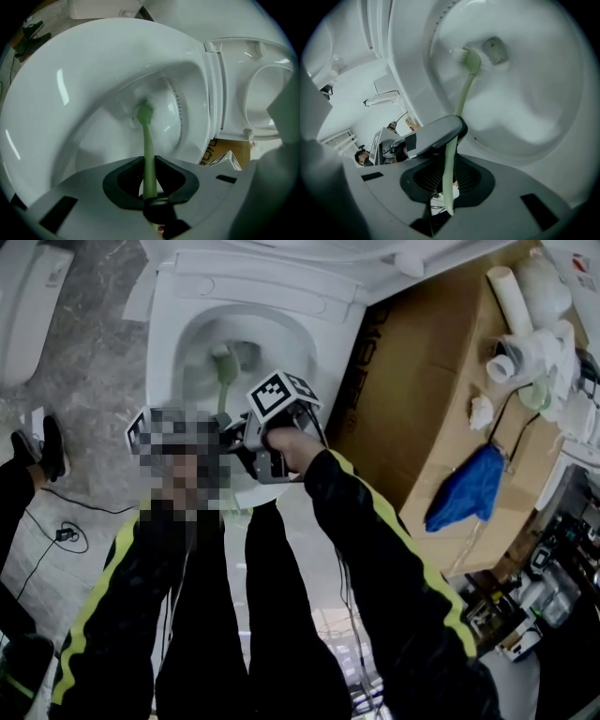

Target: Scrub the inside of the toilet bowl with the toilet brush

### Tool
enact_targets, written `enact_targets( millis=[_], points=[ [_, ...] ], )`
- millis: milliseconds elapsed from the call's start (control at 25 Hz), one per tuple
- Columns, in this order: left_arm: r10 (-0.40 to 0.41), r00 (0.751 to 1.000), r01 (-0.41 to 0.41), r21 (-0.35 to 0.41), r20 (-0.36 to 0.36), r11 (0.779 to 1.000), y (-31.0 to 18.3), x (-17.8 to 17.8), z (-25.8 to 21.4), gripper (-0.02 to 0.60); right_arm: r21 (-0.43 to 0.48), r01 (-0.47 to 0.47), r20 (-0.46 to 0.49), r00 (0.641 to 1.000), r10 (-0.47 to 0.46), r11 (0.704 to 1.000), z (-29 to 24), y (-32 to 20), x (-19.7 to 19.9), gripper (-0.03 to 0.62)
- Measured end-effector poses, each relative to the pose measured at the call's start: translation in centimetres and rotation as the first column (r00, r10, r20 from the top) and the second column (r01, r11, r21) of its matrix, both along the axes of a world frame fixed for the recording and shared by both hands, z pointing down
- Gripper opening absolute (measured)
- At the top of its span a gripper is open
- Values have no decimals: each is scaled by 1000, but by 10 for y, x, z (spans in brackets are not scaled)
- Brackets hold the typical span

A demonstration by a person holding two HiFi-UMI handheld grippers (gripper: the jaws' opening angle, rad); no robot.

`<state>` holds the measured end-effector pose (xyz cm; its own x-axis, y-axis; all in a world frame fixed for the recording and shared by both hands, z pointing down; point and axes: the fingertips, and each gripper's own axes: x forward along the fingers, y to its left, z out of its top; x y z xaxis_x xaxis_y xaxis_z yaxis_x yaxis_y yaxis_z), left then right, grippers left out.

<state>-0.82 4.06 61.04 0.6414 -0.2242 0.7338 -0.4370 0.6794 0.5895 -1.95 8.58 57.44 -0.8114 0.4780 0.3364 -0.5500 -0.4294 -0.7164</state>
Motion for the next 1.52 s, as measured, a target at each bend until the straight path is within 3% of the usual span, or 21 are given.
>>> enact_targets(
  millis=[880, 1520],
  points=[
    [192, 981, -191, 59, -19, 980, -20, 24, -2, 77, 50, -139, -25, 990, 140, 989, 0, -20, 15, 58],
    [241, 968, -232, 118, -66, 966, -8, 29, -41, 77, 104, -234, -35, 970, 239, 967, -34, -7, 14, 58]
  ],
)
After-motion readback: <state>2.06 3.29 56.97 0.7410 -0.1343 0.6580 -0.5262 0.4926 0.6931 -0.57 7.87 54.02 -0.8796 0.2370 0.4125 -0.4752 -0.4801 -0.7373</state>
